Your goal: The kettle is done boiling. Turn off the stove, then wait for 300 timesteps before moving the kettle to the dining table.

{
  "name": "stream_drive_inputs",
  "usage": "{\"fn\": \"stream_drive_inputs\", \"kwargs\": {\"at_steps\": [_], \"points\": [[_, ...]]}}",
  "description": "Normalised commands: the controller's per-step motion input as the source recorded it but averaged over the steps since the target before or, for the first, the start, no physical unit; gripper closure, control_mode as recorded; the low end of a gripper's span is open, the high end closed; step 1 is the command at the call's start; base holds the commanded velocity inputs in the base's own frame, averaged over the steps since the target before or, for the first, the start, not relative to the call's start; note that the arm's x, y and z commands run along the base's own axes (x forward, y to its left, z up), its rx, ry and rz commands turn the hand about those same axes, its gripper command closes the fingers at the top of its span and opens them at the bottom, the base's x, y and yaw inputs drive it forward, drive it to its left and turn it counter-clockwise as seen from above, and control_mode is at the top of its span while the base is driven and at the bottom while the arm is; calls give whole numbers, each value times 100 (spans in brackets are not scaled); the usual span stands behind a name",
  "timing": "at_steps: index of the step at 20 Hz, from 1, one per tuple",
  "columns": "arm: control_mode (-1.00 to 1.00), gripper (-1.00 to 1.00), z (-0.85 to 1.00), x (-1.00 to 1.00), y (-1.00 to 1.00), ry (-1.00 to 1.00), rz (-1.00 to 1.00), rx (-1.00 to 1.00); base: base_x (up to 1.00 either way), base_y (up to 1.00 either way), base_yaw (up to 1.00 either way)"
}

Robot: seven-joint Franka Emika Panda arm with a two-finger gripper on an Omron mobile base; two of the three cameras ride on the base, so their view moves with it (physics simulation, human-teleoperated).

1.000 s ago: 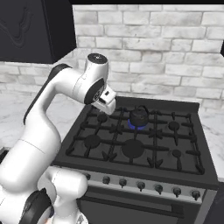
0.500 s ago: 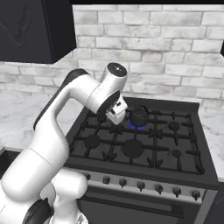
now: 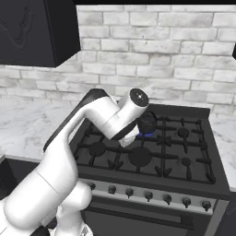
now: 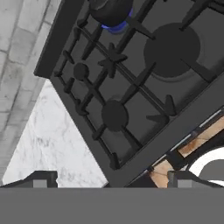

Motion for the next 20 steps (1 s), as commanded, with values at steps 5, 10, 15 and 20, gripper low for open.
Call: {"fn": "stream_drive_inputs", "kwargs": {"at_steps": [5,10,15,20], "points": [[-100,-100,-19,-25,-21,-1,-16,16,0,0,0],[-100,-100,-17,-25,-24,-1,-16,14,0,0,0],[-100,-100,-17,-22,-26,0,-17,14,0,0,0],[-100,-100,-16,-22,-28,0,-18,14,0,0,0]]}}
